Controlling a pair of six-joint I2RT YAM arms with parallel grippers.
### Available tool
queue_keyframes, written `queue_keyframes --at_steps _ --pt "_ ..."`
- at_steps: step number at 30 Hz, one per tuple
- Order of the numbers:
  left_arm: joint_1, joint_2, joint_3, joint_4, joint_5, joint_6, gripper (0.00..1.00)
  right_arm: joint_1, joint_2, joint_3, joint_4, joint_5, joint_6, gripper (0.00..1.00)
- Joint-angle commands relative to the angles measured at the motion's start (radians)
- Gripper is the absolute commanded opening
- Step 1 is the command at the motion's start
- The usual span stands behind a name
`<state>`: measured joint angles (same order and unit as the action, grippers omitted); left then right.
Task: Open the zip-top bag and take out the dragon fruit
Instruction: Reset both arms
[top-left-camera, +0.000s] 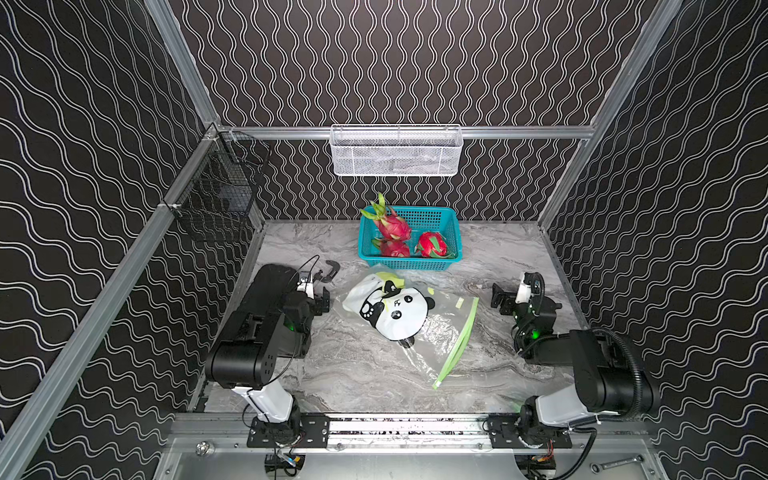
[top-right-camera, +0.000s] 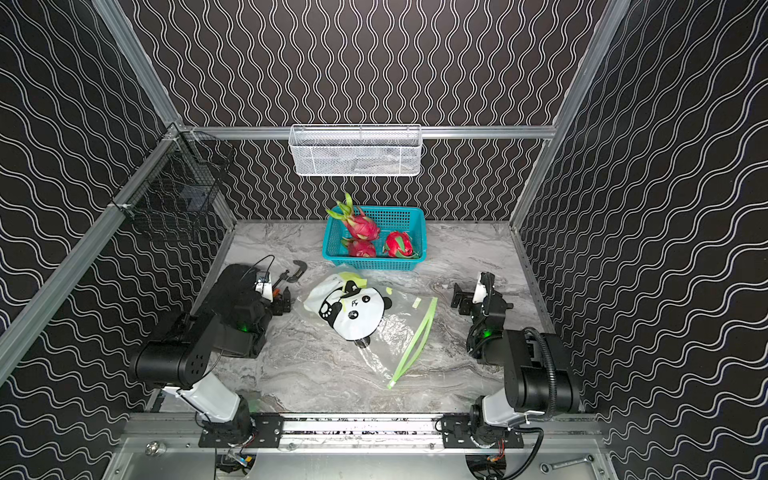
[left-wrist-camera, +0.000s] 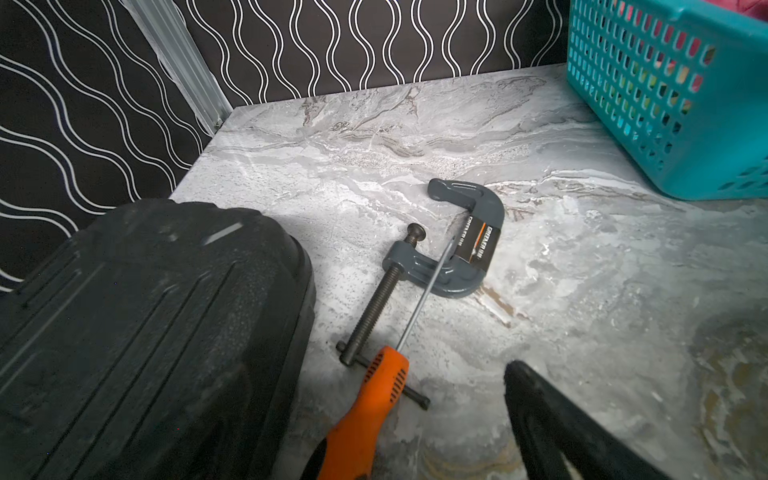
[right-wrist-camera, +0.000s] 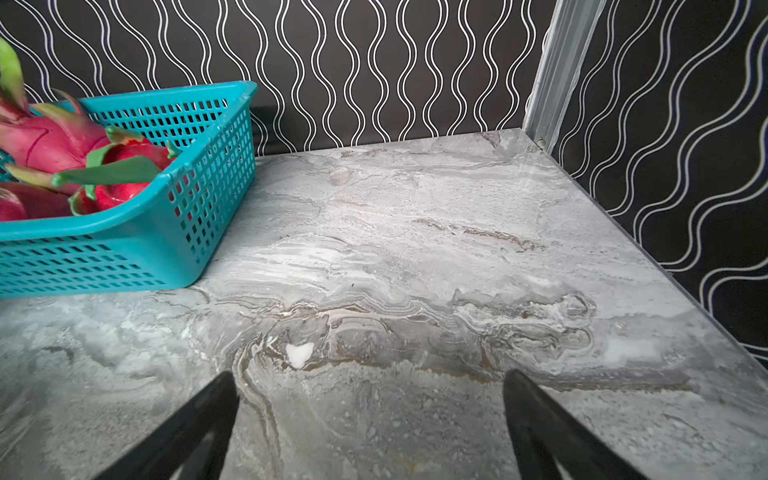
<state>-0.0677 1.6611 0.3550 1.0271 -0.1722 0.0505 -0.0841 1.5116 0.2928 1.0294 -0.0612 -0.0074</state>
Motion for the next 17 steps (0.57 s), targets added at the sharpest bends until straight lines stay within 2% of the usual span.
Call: queue_keyframes --at_steps 1,5,13,17 --pt "-0.001 0.000 0.006 0.022 -0.001 -0.006 0.99 0.000 0.004 -0.004 0.050 0.017 0.009 1.00" --pt "-0.003 0.000 0.007 0.021 -0.003 -0.004 0.99 0.001 0.032 -0.027 0.153 0.017 0.006 1.00" --pt "-0.006 0.005 0.016 0.005 -0.007 -0.001 0.99 0.001 0.017 -0.015 0.102 0.011 0.007 1.00" --pt "-0.006 0.002 0.009 0.016 -0.006 0.000 0.99 0.001 0.030 -0.025 0.146 0.013 0.007 1.00"
